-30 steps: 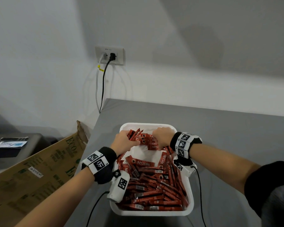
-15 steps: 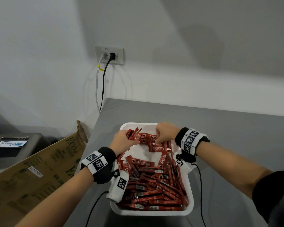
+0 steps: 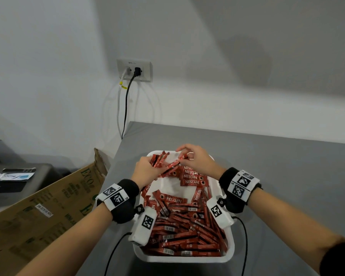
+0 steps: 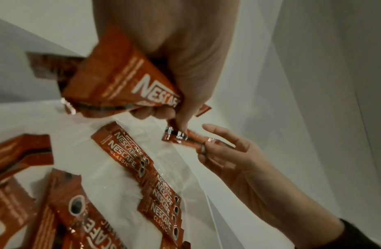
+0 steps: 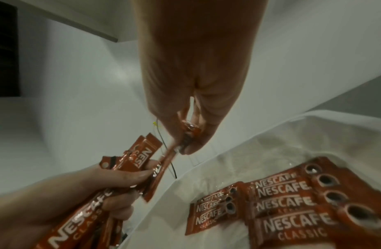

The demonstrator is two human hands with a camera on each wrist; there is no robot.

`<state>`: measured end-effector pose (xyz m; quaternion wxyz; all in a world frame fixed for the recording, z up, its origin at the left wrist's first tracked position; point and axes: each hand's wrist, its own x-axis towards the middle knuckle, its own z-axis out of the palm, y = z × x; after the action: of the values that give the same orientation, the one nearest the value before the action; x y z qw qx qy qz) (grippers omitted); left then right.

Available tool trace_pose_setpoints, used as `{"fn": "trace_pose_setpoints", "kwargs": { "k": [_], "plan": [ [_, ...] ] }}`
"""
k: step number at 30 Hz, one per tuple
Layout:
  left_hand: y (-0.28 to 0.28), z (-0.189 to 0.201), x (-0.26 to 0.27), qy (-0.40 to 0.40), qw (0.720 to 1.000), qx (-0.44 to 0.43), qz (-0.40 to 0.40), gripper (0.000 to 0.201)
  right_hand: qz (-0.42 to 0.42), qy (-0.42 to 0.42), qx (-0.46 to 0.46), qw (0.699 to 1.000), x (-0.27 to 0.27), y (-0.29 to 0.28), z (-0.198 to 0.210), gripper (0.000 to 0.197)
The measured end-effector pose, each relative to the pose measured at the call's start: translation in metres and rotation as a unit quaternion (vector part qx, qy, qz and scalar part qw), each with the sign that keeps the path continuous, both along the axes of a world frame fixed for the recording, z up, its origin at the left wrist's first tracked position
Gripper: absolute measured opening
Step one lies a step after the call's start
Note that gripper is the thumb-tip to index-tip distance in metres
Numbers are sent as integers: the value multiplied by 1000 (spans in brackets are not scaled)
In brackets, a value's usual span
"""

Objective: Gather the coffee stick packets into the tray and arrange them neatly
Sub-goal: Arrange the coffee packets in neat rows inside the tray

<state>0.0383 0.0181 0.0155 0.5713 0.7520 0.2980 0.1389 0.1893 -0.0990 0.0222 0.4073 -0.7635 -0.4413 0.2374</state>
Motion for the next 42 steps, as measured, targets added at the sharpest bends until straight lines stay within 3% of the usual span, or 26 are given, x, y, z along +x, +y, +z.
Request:
{"fn": "trace_pose_setpoints", "kwargs": {
  "k": [2, 4, 8, 11, 14, 17, 21, 23, 24, 26, 28, 30, 32, 36, 42],
  "plan": [
    [4, 2, -2, -39, 998, -34, 46, 8, -24, 144, 64, 987, -1, -4, 0, 30],
    [4, 5, -3, -70, 992, -85, 60, 10, -17, 194, 91, 977, -5, -5, -1, 29],
    [-3, 12, 3, -81, 996, -41, 25, 8, -9, 44, 103, 994, -20, -2, -9, 18],
    [-8, 13, 9, -69, 997, -20, 26, 12, -18, -44, 127, 991, -27, -1, -7, 19],
    [-17, 14, 17, -57, 997, 24, 49, 11, 7, -197, 80, 977, -28, 3, -3, 22],
    [-21, 11, 21, -47, 995, 22, 90, 25, -7, -310, 10, 951, -24, 6, -1, 21],
    [-14, 16, 16, -68, 985, -145, 62, 51, -2, -486, -121, 865, -22, 1, -1, 25],
    [-14, 19, 14, -50, 989, -132, 39, 55, -7, -525, -154, 837, -23, 2, -4, 29],
    [-13, 18, 13, -35, 993, -106, 33, 47, -8, -539, -147, 830, -23, 3, -4, 26],
    [-11, 15, 12, -10, 998, -64, 26, 26, 26, -515, -142, 845, -20, 1, -3, 15],
    [-6, 13, 8, 0, 999, -38, 32, 12, 70, -434, -150, 886, -11, -2, -3, 12],
    [0, 12, 4, 6, 999, -13, 39, 8, 108, -309, -150, 933, -4, -8, 2, 19],
    [3, 12, 0, 15, 999, 9, 33, 7, 118, -234, -109, 959, 2, -12, 4, 17],
    [6, 8, 1, 28, 998, 37, 31, 9, 125, -203, -92, 967, 2, -10, 2, 17],
    [11, 3, 3, 43, 989, 109, 88, 5, 108, -198, -149, 963, -5, 10, -12, 12]
  ]
}}
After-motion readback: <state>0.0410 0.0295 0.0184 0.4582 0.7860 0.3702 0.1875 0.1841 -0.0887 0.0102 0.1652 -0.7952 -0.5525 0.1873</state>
